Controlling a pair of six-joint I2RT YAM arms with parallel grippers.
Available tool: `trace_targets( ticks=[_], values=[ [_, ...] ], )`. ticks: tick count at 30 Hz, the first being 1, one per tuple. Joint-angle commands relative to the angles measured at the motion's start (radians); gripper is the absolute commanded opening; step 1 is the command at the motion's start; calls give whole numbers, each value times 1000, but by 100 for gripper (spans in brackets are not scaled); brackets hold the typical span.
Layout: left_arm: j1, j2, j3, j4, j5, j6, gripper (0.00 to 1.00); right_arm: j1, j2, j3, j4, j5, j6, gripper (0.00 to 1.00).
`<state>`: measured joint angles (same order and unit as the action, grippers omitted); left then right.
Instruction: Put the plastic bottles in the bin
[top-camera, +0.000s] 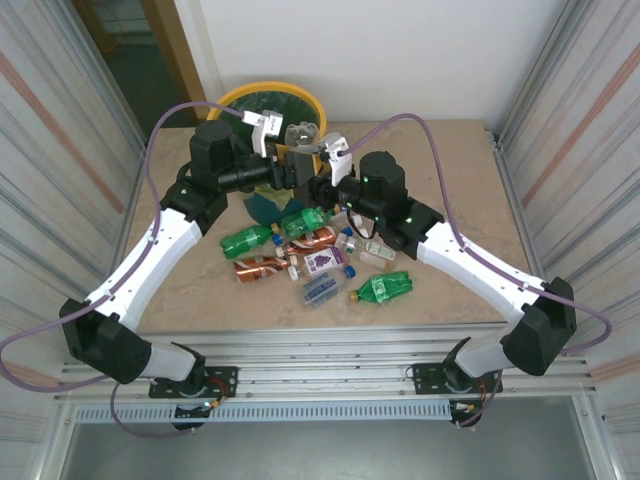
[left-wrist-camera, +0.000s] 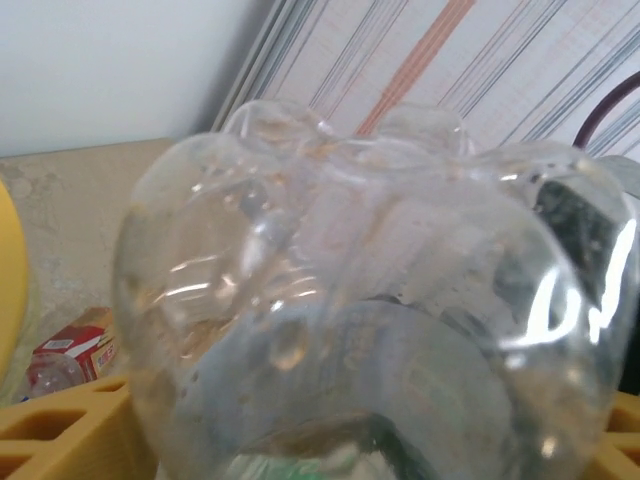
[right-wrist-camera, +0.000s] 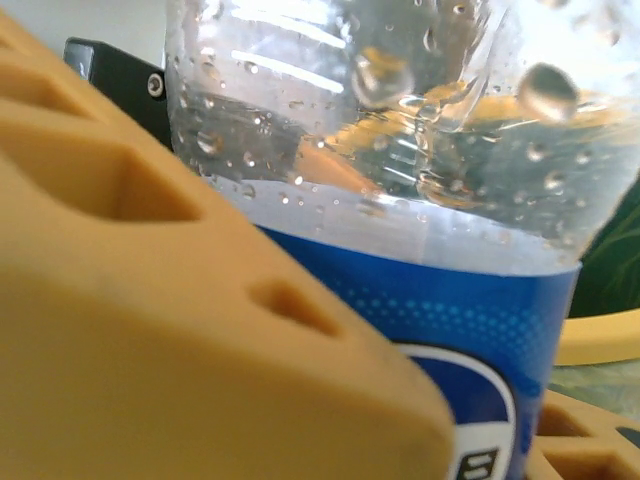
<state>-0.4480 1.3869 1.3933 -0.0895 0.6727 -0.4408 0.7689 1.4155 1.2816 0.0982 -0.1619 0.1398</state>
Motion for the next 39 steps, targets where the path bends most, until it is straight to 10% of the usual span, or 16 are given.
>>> trace_targets(
  ticks=[1,5,13,22,31,39],
  values=[
    [-5,-21,2,28,22,-11,66,18,13,45,43,-22,-31,30],
    [2,-28,3,19,5,-6,46,26,11,47,29,-2,-24,41],
    [81,-52,23,30,-39,1,36,27,-54,5,-36,116,22,97],
    [161,-37,135,-48,-164,113,35,26,-129,-37,-131,261,81,98],
    [242,192,443,-172,-302,275,35,15,-256,-112,-420,672,311,98],
    [249,378,618,-266,-309,344,35,-76,-387,-221,-594,731,555,98]
  ],
)
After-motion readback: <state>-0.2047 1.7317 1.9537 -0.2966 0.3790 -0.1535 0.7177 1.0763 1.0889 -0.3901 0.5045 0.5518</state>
